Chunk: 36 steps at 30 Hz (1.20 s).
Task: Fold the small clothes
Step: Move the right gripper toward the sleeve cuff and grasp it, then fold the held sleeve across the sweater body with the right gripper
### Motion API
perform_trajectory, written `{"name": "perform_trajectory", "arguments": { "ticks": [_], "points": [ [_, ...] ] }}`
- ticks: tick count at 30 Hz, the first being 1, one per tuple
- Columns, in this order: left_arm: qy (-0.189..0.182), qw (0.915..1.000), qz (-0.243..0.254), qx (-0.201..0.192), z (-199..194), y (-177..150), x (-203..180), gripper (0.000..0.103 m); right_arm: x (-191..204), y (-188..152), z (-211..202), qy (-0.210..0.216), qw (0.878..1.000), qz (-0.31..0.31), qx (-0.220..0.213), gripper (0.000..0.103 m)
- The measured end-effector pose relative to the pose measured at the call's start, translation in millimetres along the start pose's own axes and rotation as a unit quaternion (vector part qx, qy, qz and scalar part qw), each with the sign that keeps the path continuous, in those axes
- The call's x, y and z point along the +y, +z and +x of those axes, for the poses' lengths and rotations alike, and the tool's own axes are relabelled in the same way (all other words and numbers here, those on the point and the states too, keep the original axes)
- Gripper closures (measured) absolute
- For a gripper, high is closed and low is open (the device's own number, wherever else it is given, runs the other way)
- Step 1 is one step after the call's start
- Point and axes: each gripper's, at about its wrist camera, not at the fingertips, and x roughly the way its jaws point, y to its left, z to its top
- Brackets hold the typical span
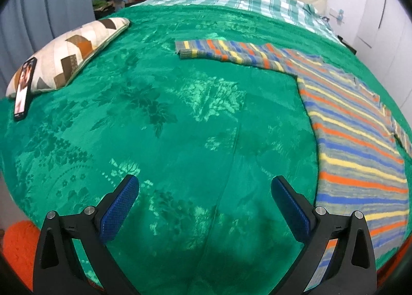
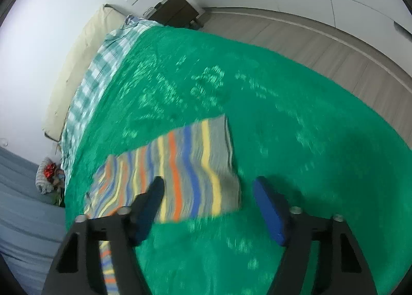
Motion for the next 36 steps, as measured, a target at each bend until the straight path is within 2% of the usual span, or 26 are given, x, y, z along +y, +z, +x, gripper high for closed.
{"name": "perform_trajectory", "arguments": {
  "ticks": [2, 5, 7, 8, 11, 15, 18, 21, 24, 26, 27, 28, 29, 30, 33, 36],
  "points": [
    [0.006, 1.0000, -0.003, 0.005, 1.7, -1.3, 1.5, 0.001, -2.7, 5.9, 14.6, -0.010, 1.000, 0.006, 0.007, 0.042],
    [0.012, 0.9998, -0.006, 0.012, 5.6, -2.7, 2.5, 0.001, -1.0, 12.6, 32.8, -0.009, 1.000, -0.001, 0.008, 0.057],
    [0.014, 0.9997, -0.006, 0.020, 10.8, -3.5, 1.4, 0.001, 1.0, 12.7, 45.1, -0.001, 1.000, -0.006, 0.024, 0.099],
    [0.014, 0.9996, -0.005, 0.022, 12.5, -4.1, 0.5, 0.001, 0.6, 12.4, 51.8, -0.001, 0.999, -0.009, 0.040, 0.099],
    [0.012, 0.9996, 0.000, 0.027, 16.4, -4.9, -2.8, 0.001, 22.4, 14.9, 39.8, -0.020, 0.999, -0.049, 0.005, 0.099],
    [0.003, 0.9997, 0.009, 0.023, 15.6, -4.9, -7.4, 0.001, 86.2, 19.7, 7.1, 0.028, 0.993, -0.109, -0.028, 0.099],
    [-0.005, 0.9997, 0.011, 0.023, 17.7, -4.2, -9.5, 0.001, 165.7, 14.9, -12.0, 0.093, 0.980, -0.173, -0.018, 0.099],
    [-0.011, 0.9997, 0.008, 0.021, 18.3, -2.7, -9.6, 0.001, 240.0, -0.5, -11.1, 0.148, 0.964, -0.220, 0.008, 0.099],
    [-0.011, 0.9997, 0.006, 0.019, 16.8, -2.7, -7.3, 0.001, 312.2, -31.9, 11.6, 0.189, 0.946, -0.261, 0.044, 0.099],
    [-0.010, 0.9997, 0.000, 0.021, 16.9, -3.4, -3.1, 0.001, 345.1, -53.3, 33.1, 0.198, 0.936, -0.285, 0.064, 0.099],
    [-0.009, 0.9997, -0.004, 0.024, 18.0, -4.0, -1.2, 0.001, 363.5, -69.7, 52.4, 0.213, 0.927, -0.298, 0.084, 0.095],
    [-0.008, 0.9995, -0.010, 0.029, 20.1, -4.6, 1.6, 0.001, 373.2, -81.1, 70.5, 0.221, 0.923, -0.297, 0.108, 0.078],
    [-0.008, 0.9992, -0.018, 0.034, 21.8, -5.2, 4.6, 0.001, 380.8, -90.9, 88.0, 0.218, 0.922, -0.291, 0.134, 0.065],
    [-0.009, 0.9990, -0.026, 0.037, 23.2, -5.5, 7.3, 0.001, 382.2, -99.6, 100.6, 0.216, 0.923, -0.284, 0.145, 0.047],
    [-0.015, 0.9979, -0.048, 0.040, 24.6, -5.3, 15.1, 0.001, 380.3, -100.6, 116.5, 0.222, 0.923, -0.274, 0.152, 0.047],
    [-0.017, 0.9974, -0.056, 0.042, 27.0, -4.7, 16.8, 0.001, 358.3, -97.7, 123.0, 0.193, 0.931, -0.259, 0.170, 0.047]
  ]
}}
